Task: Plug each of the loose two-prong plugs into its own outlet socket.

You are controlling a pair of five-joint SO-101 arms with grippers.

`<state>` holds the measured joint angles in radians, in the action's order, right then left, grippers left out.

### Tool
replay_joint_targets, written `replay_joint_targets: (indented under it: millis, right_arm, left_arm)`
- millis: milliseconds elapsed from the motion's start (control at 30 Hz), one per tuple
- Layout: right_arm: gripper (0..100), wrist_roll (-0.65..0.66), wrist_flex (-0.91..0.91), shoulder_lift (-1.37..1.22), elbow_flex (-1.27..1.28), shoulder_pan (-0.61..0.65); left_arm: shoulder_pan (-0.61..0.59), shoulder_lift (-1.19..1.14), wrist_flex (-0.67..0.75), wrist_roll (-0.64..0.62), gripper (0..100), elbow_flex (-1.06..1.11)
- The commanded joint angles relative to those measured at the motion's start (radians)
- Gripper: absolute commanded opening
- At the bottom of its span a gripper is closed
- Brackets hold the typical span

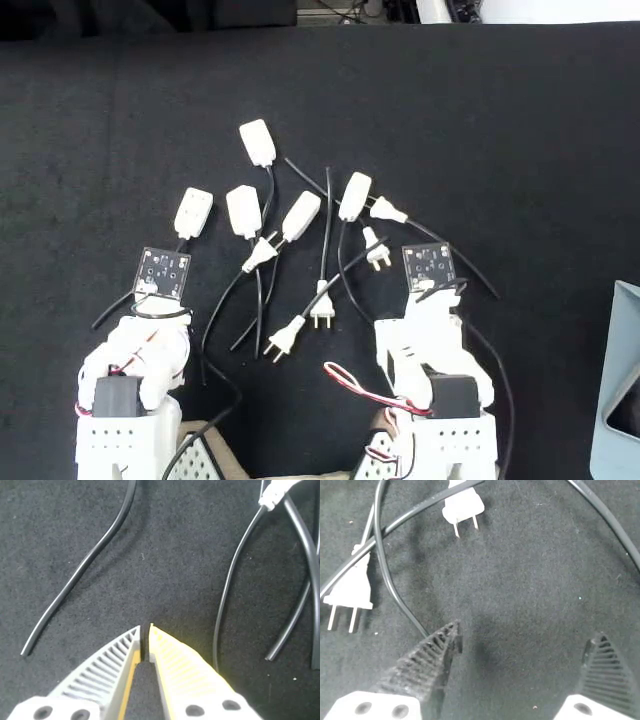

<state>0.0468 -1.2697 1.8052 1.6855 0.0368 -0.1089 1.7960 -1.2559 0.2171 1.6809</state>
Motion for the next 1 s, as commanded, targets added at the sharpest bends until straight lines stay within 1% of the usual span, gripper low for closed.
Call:
replay_joint_targets:
  millis: [0,267,467,700,800,967]
  right_arm:
    - [38.6,0.000,0.006,0.061,-0.001,-0.003]
    - [38.6,0.000,0.006,0.061,-0.001,-0.003]
    - [38.6,0.000,0.006,0.061,-0.001,-0.003]
    - [38.6,-0.006,0.005,0.061,-0.001,-0.002]
    - [38.6,-0.002,-0.026,0.064,-0.001,-0.002]
    - [38.7,0.000,-0.025,0.062,-0.001,-0.002]
  left_arm:
    - [-0.001,0.003,-0.006,-0.003,4,0.019]
    - [-0.001,0.003,-0.006,-0.003,4,0.019]
    - [0.053,0.003,-0.006,-0.003,4,0.019]
    - [0.051,0.003,-0.006,-0.002,5,0.019]
    - [0.045,0.005,0.002,0.002,5,0.010]
    - [0.045,0.005,0.037,-0.005,5,-0.053]
